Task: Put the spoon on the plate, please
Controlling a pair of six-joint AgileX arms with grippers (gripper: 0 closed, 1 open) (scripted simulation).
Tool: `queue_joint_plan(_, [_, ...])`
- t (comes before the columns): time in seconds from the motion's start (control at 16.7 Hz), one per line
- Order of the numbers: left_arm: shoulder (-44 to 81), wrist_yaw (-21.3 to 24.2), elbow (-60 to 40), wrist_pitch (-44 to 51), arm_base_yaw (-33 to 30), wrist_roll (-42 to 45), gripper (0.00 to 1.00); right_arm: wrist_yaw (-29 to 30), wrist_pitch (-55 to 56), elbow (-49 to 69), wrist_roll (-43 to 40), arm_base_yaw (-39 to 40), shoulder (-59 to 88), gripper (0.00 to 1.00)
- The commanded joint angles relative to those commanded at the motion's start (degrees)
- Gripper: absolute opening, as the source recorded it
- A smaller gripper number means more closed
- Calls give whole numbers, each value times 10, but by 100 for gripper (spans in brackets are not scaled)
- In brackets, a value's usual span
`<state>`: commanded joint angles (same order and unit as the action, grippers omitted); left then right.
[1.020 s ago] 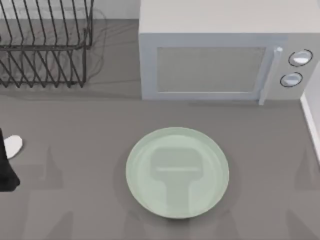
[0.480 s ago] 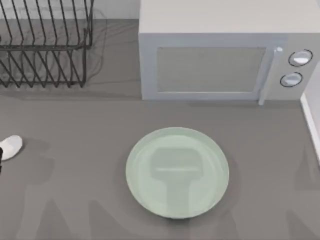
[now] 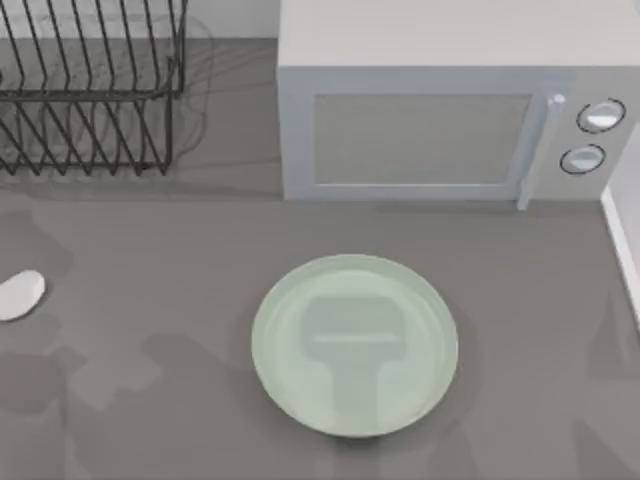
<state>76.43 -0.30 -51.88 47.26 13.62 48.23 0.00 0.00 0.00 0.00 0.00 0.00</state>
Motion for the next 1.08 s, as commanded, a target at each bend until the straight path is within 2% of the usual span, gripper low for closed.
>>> queue_joint_plan(0.24, [144,0,-104,87,27,92,100,0,0,0,0,0,0,100])
queue_joint_plan(0.48, [210,0,-156,127,41,136,100,0,0,0,0,0,0,100])
queue_joint_plan(0.84, [212,0,-156,126,39,137,100,0,0,0,0,0,0,100])
queue_joint_plan(1.08, [242,0,-120,62,41,137,100,0,0,0,0,0,0,100])
